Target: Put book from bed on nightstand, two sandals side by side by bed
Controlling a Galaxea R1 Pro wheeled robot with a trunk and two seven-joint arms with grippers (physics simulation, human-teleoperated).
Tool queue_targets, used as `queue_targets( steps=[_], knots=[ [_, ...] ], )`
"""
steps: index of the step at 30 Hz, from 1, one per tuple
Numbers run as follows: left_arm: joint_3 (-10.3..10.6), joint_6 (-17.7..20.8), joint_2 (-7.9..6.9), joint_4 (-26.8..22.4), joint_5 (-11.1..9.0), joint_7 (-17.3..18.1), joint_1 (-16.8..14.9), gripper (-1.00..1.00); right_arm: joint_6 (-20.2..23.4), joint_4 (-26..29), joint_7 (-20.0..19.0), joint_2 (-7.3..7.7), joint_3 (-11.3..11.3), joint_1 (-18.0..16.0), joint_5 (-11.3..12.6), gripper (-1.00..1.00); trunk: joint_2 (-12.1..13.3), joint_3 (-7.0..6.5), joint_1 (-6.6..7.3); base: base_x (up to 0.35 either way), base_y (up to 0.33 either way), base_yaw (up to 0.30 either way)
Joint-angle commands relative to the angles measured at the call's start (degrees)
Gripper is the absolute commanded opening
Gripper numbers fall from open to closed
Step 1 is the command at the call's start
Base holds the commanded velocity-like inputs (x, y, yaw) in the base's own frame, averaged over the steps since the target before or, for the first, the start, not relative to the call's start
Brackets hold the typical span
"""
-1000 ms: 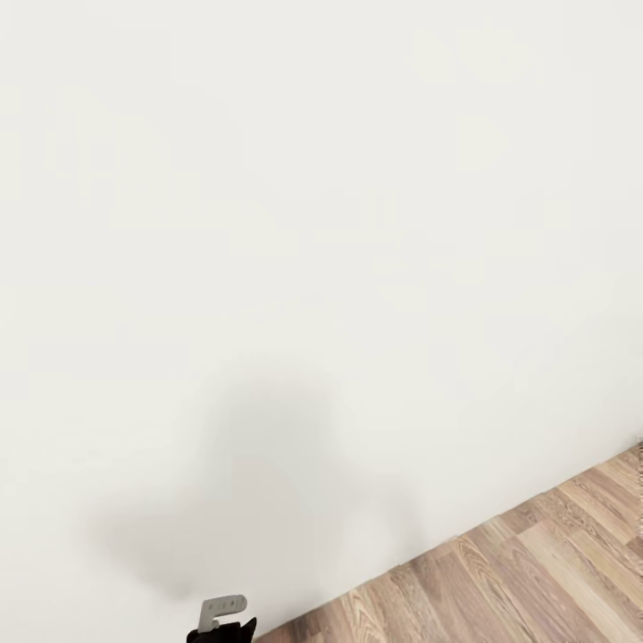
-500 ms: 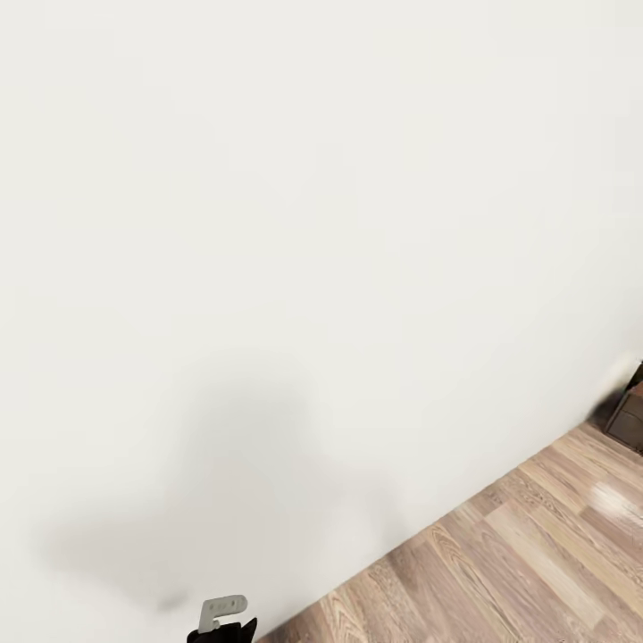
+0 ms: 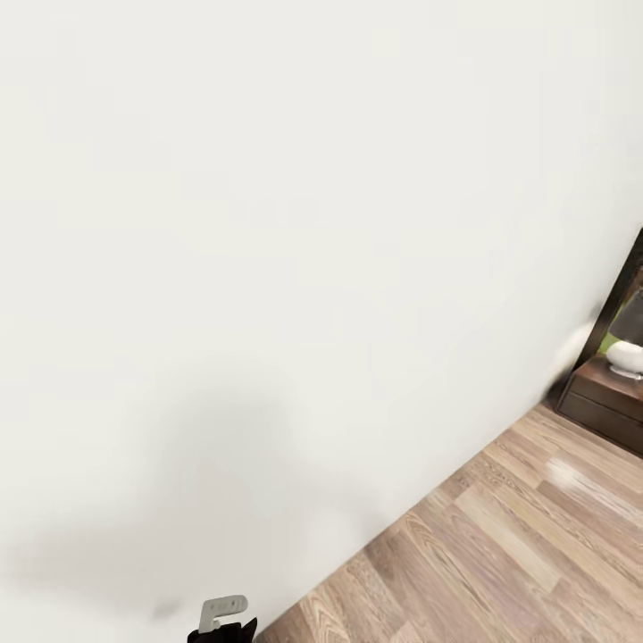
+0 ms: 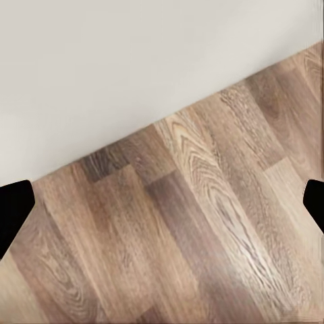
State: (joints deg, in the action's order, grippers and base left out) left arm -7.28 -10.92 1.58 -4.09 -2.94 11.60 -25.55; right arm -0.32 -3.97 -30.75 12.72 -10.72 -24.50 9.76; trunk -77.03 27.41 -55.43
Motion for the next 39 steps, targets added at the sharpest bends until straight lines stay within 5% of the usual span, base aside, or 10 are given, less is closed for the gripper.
queue_targets(
  steps=[1,39],
  knots=[
    [-0.4,0.0,0.0,0.0,-0.3,0.4,0.0,1.0,0.0,-0.2,-0.3,0.02,0.0,-0.1,0.5,1.0,0.0,0.06,0.0,0.0,0.0,-0.238],
    [-0.4,0.0,0.0,0.1,-0.3,0.4,0.0,1.0,0.0,-0.2,-0.3,0.02,-0.1,-0.1,0.5,1.0,0.0,0.06,0.0,0.006,0.0,-0.235]
  ],
)
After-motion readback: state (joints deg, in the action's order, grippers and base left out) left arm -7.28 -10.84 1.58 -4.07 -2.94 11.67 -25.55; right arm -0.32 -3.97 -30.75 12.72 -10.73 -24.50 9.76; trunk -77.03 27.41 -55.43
